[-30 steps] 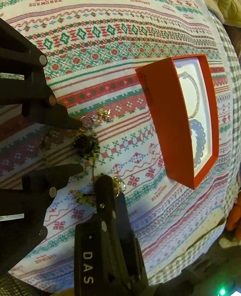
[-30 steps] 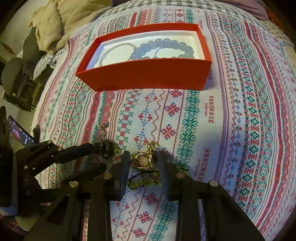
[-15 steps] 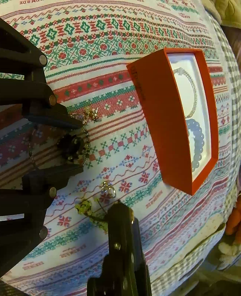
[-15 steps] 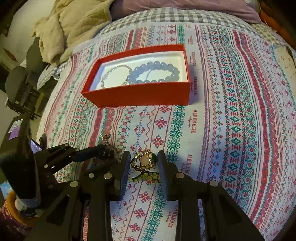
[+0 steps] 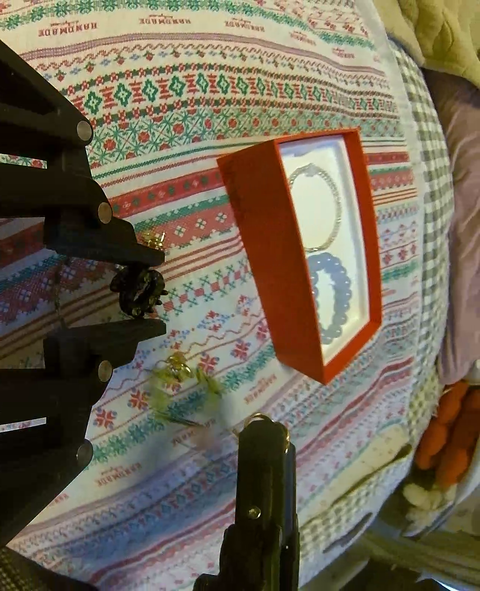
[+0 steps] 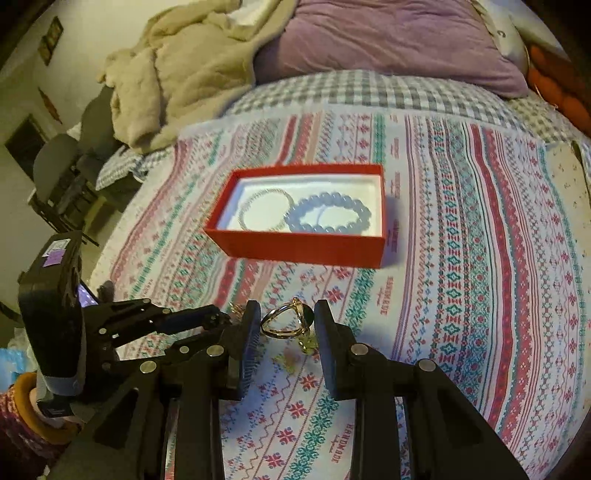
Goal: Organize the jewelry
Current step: 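Grasp the black beaded charm with the left tool while the right tool grasps the gold ring, then lower the black charm and gold ring into the red box and release both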
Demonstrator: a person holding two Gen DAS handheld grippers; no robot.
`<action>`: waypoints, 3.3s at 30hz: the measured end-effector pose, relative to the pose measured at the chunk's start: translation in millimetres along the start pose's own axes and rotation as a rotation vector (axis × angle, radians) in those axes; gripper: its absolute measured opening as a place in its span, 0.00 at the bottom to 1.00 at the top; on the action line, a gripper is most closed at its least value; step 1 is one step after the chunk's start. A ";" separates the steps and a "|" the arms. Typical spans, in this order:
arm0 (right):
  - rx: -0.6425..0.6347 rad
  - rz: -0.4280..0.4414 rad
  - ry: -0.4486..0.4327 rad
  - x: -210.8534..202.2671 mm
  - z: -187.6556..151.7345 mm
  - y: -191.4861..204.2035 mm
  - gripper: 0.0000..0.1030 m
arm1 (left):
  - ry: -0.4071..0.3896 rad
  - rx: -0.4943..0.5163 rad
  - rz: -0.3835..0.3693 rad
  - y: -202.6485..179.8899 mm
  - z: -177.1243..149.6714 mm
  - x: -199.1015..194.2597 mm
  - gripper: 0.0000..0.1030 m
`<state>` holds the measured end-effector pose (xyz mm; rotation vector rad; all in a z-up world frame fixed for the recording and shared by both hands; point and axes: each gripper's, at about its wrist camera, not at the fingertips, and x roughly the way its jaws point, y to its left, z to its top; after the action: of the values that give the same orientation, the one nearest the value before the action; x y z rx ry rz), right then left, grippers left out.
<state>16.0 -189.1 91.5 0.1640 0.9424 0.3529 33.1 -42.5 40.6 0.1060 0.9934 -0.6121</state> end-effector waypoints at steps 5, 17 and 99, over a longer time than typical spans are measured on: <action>0.041 -0.010 0.039 1.2 -2.3 -6.6 0.31 | 0.006 0.002 -0.010 -0.1 -5.1 -3.1 0.22; 0.083 -0.028 0.026 -6.3 0.9 -17.8 0.31 | -0.054 -0.005 -0.013 2.3 7.0 -25.2 0.22; 0.044 -0.200 -0.024 -0.9 32.2 -30.9 0.67 | -0.049 -0.025 0.146 13.2 35.6 -10.0 0.92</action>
<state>48.7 -217.7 102.0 0.1130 0.9345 0.1453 62.9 -39.8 66.0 0.1390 0.9366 -0.4664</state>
